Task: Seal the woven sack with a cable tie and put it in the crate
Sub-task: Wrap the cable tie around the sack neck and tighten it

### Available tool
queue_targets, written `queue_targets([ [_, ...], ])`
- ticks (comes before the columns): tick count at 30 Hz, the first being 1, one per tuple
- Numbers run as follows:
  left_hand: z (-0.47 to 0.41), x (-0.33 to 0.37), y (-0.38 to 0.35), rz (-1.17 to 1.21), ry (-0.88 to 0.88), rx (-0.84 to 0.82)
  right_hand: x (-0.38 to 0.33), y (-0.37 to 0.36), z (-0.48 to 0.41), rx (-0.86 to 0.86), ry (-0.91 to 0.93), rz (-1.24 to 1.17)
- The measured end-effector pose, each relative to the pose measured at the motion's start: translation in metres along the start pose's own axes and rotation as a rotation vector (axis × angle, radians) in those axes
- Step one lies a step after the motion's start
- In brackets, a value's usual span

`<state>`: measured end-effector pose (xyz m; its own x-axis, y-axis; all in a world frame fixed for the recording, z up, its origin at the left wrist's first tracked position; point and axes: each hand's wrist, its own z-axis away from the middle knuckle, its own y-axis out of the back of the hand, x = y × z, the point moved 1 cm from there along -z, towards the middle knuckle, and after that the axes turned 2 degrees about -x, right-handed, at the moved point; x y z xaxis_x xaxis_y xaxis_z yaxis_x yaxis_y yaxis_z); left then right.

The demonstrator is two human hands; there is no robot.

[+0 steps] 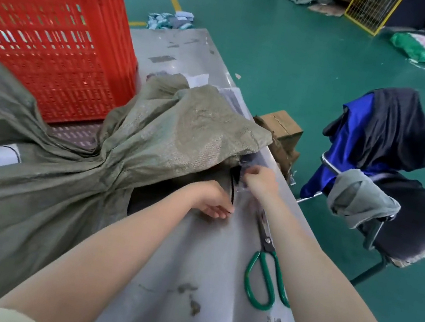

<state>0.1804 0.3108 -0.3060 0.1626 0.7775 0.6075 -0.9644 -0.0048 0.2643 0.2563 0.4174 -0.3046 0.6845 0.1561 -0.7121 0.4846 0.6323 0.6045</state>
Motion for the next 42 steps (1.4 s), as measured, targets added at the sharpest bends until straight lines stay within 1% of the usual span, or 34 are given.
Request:
queue_targets([
  [2, 0.008, -0.005, 0.002, 0.03, -0.034, 0.018, 0.001, 0.002, 0.009, 0.097, -0.017, -0.079],
  [4, 0.016, -0.008, 0.004, 0.028, -0.05, 0.017, 0.002, 0.001, 0.014, 0.101, -0.078, -0.178],
  [5, 0.02, -0.011, 0.004, 0.018, -0.05, 0.004, 0.002, -0.003, 0.017, 0.065, -0.13, -0.223],
  [7, 0.03, -0.016, 0.003, -0.023, -0.019, -0.056, 0.0, -0.012, 0.025, -0.074, -0.231, -0.363],
  [10, 0.046, -0.023, 0.0, -0.096, 0.051, -0.169, -0.005, -0.029, 0.038, -0.273, -0.296, -0.623],
  [13, 0.061, -0.032, -0.001, -0.133, 0.114, -0.201, -0.006, -0.038, 0.05, -0.399, -0.332, -0.673],
  [14, 0.063, -0.035, -0.001, -0.127, 0.134, -0.169, -0.004, -0.038, 0.054, -0.457, -0.339, -0.617],
  [15, 0.063, -0.039, 0.0, -0.092, 0.155, -0.128, -0.002, -0.038, 0.059, -0.527, -0.335, -0.507],
  [17, 0.061, -0.047, 0.001, 0.035, 0.163, -0.019, 0.002, -0.038, 0.068, -0.667, -0.322, -0.254],
  [18, 0.061, -0.049, 0.0, 0.105, 0.164, 0.026, 0.004, -0.038, 0.072, -0.717, -0.324, -0.165],
  [20, 0.059, -0.052, -0.003, 0.192, 0.135, 0.087, 0.006, -0.04, 0.077, -0.796, -0.323, -0.041],
  [23, 0.057, -0.056, -0.01, 0.226, 0.05, 0.157, 0.002, -0.047, 0.087, -0.908, -0.302, 0.11],
  [26, 0.057, -0.06, -0.011, 0.273, -0.007, 0.199, -0.003, -0.051, 0.093, -0.99, -0.301, 0.188],
  [28, 0.059, -0.064, -0.008, 0.295, -0.009, 0.218, -0.002, -0.052, 0.093, -0.951, -0.275, 0.133],
  [29, 0.062, -0.065, -0.007, 0.289, -0.005, 0.23, 0.0, -0.053, 0.09, -0.881, -0.266, 0.012],
  [30, 0.068, -0.068, -0.005, 0.273, 0.005, 0.232, -0.001, -0.054, 0.087, -0.784, -0.265, -0.151],
  [32, 0.078, -0.072, -0.004, 0.239, 0.034, 0.173, -0.005, -0.057, 0.084, -0.537, -0.236, -0.473],
  [33, 0.082, -0.074, -0.003, 0.214, 0.051, 0.143, -0.009, -0.06, 0.083, -0.445, -0.203, -0.556],
  [34, 0.086, -0.075, -0.003, 0.174, 0.072, 0.136, -0.014, -0.063, 0.084, -0.396, -0.171, -0.595],
  [35, 0.09, -0.075, 0.0, 0.132, 0.089, 0.163, -0.021, -0.067, 0.085, -0.382, -0.141, -0.628],
  [36, 0.093, -0.074, 0.002, 0.046, 0.086, 0.235, -0.026, -0.072, 0.086, -0.387, -0.142, -0.645],
  [37, 0.099, -0.069, 0.005, -0.091, 0.06, 0.342, -0.03, -0.076, 0.087, -0.406, -0.178, -0.668],
  [38, 0.106, -0.064, 0.008, -0.23, 0.012, 0.491, -0.03, -0.082, 0.086, -0.439, -0.201, -0.622],
  [39, 0.114, -0.059, 0.011, -0.334, -0.047, 0.659, -0.031, -0.089, 0.086, -0.481, -0.22, -0.519],
  [40, 0.124, -0.052, 0.014, -0.365, -0.109, 0.792, -0.03, -0.095, 0.084, -0.54, -0.23, -0.379],
  [42, 0.142, -0.041, 0.023, -0.386, -0.23, 0.957, -0.032, -0.109, 0.084, -0.637, -0.23, -0.199],
])
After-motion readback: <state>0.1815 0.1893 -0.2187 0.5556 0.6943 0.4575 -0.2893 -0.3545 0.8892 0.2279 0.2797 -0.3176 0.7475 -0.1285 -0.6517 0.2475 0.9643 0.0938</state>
